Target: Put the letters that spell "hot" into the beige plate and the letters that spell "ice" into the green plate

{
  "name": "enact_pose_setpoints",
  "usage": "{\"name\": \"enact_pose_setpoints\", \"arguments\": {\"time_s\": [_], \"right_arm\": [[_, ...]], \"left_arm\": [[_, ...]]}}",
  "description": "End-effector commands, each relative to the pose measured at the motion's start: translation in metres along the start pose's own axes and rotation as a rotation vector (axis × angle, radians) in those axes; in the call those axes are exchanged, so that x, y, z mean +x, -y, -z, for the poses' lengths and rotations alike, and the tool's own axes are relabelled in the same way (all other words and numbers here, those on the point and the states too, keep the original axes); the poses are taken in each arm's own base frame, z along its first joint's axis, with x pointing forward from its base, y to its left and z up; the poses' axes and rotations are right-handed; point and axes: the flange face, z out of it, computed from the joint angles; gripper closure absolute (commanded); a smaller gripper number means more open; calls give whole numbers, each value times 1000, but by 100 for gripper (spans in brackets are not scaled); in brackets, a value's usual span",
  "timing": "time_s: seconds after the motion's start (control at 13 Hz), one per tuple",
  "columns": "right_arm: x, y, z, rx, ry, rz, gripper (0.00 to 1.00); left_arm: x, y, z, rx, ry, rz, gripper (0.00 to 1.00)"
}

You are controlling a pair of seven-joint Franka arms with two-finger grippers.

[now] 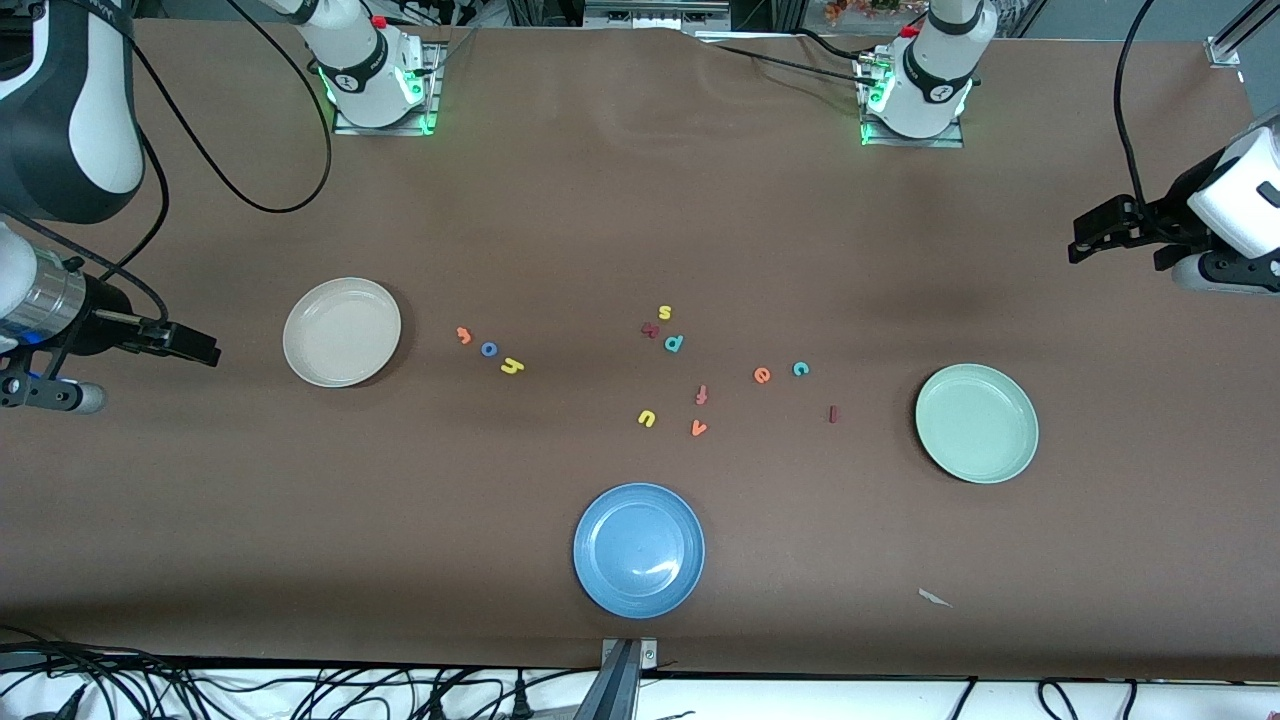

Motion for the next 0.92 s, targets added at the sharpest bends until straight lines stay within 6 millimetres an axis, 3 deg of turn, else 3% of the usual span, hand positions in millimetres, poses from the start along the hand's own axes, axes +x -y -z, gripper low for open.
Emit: {"name": "enact_pose_setpoints", "arguments": {"time_s": [0.0,0.84], "right_arm": [[-5,6,11,7,-20,7,0],[-5,5,7,3,-19,1,0]], "left_arm": [[-5,1,4,34,4,-16,0],[-5,3,4,34,4,-13,0]]}}
